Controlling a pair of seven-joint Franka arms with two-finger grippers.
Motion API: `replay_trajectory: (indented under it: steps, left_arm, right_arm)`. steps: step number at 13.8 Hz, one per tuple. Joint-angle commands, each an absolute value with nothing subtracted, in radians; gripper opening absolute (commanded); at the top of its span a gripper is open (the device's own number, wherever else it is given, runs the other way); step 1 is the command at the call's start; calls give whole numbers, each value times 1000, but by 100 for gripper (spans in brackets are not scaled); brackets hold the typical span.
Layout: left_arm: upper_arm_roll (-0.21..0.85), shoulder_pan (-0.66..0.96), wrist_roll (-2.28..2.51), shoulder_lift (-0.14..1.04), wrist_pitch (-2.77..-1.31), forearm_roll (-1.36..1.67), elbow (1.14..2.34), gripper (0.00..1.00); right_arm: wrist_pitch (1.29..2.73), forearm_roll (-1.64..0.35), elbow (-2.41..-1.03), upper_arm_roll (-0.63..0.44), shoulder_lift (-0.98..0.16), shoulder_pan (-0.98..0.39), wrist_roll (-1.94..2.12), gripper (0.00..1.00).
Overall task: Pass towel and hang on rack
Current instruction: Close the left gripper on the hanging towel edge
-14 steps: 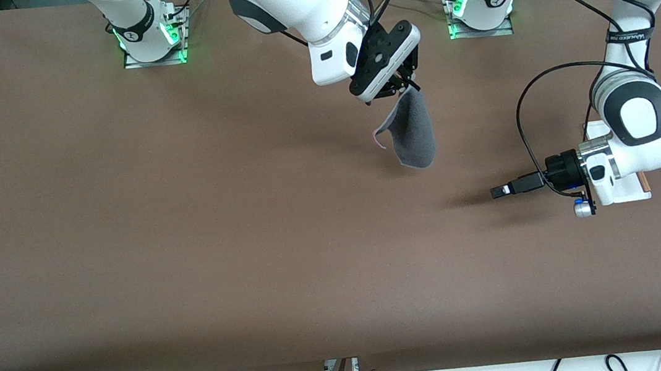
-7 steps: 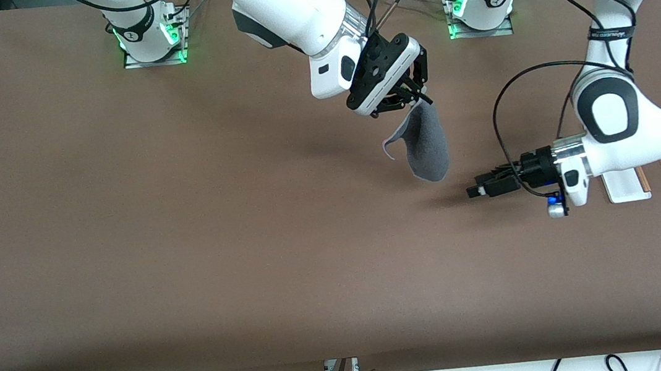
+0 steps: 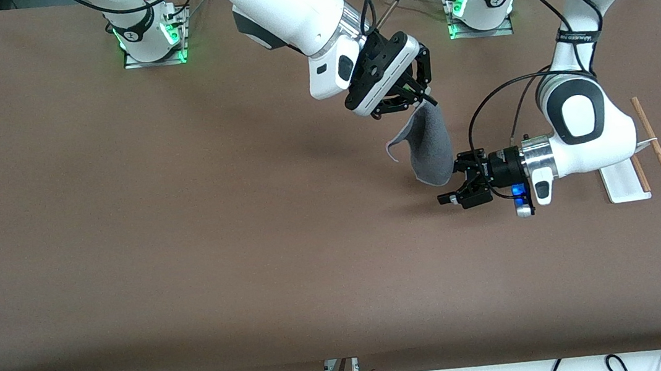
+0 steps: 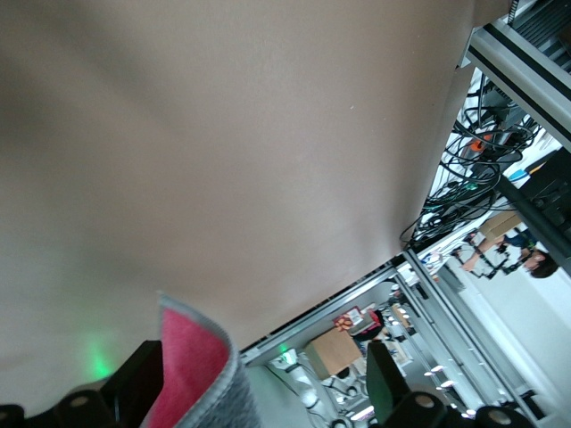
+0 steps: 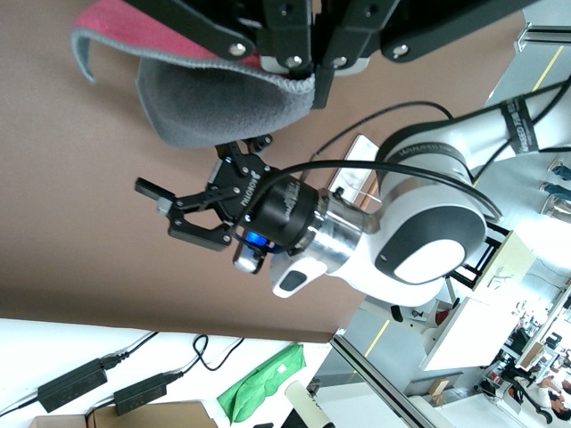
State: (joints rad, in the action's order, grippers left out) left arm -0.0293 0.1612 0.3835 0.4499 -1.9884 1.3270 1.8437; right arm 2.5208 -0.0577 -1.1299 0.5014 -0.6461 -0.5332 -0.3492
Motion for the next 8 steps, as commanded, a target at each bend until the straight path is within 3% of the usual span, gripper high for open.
replay_trajectory:
  steps: [1, 2, 3, 4, 8]
  left_arm:
    - [-37, 196, 428, 453, -2022, 1365, 1859, 88]
    - [-37, 198, 434, 451, -2022, 1364, 1862, 74]
    - [-37, 198, 428, 448, -2020, 1359, 1864, 50]
    - [-37, 198, 428, 443, -2016, 1352, 1864, 33]
    - [-37, 196, 430, 426, -1973, 1350, 1873, 16]
  right_arm:
    - [2531, -48, -1091, 512, -670, -541, -365, 0]
    - [2531, -48, -1091, 511, -670, -541, -365, 0]
    - [2531, -48, -1091, 511, -670, -541, -365, 0]
    - [2530, -48, -1091, 511, -670, -541, -365, 0]
    - [2530, -48, -1091, 511, -670, -541, -365, 0]
